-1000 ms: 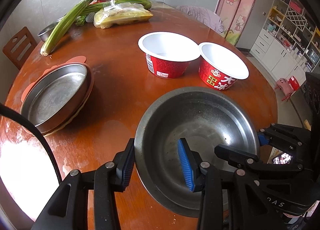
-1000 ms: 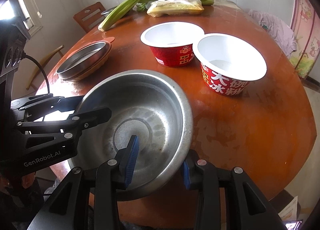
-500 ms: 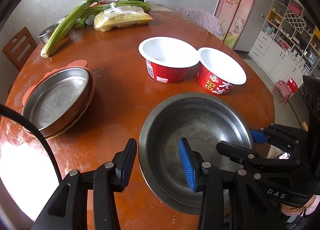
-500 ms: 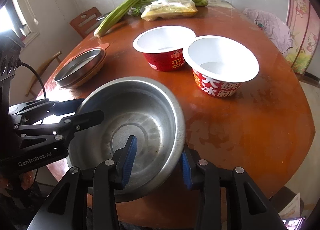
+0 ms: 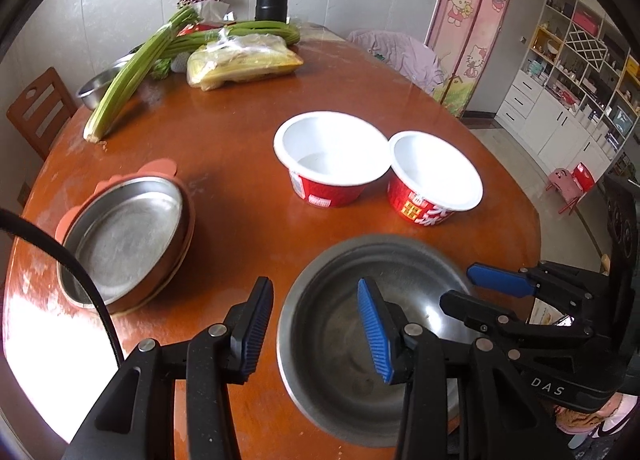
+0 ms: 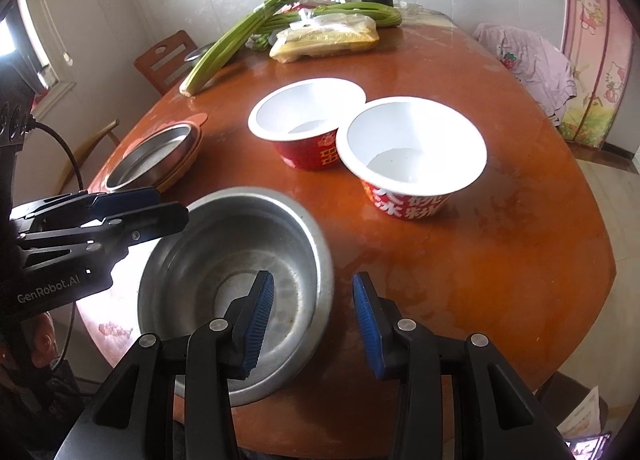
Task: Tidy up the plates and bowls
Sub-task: 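Carry the steel mixing bowl, lower it to the table, open the left gripper, then move the left gripper to the white red-printed bowl and grasp its rim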
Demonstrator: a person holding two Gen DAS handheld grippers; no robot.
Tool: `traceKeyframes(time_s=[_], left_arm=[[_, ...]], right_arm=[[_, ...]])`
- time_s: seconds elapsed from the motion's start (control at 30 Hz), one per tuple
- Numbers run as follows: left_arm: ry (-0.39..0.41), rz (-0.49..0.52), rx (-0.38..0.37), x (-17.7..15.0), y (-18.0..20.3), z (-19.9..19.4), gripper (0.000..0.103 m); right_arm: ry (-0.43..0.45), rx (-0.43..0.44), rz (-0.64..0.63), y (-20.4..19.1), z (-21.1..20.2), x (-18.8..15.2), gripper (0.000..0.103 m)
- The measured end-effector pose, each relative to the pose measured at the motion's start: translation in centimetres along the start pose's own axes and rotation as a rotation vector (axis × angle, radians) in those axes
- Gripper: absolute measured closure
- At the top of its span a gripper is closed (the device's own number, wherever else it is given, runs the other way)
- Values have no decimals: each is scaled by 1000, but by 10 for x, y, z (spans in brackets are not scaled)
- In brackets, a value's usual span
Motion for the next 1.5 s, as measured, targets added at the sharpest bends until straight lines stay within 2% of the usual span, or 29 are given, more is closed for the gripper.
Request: traceKeyframes(time_s=[0.47,0.93,1.23,1.5], left_arm=[[-1,41,-73,41,44,8,59],[-63,1,-167,65,73,41,59],[-109,-18,-189,71,81,63,59],[-133,-46,-199,73,78,76,59]], right_arm=[[72,-54,70,47,-27,28,60],[94,-126,143,109,-26,52,60],[67,-113,139,120,-4,63,60],[46,-111,98,115,12,69,60]])
Point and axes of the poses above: each gripper's, at about its wrist camera, not at the fingertips, and z roughly the way its jaws point, y to its right, x to its top, the point moved 7 cm from there along z, roughly the way its jaws point, and after that the axes turned 2 degrees about y, right-handed, at the moved point
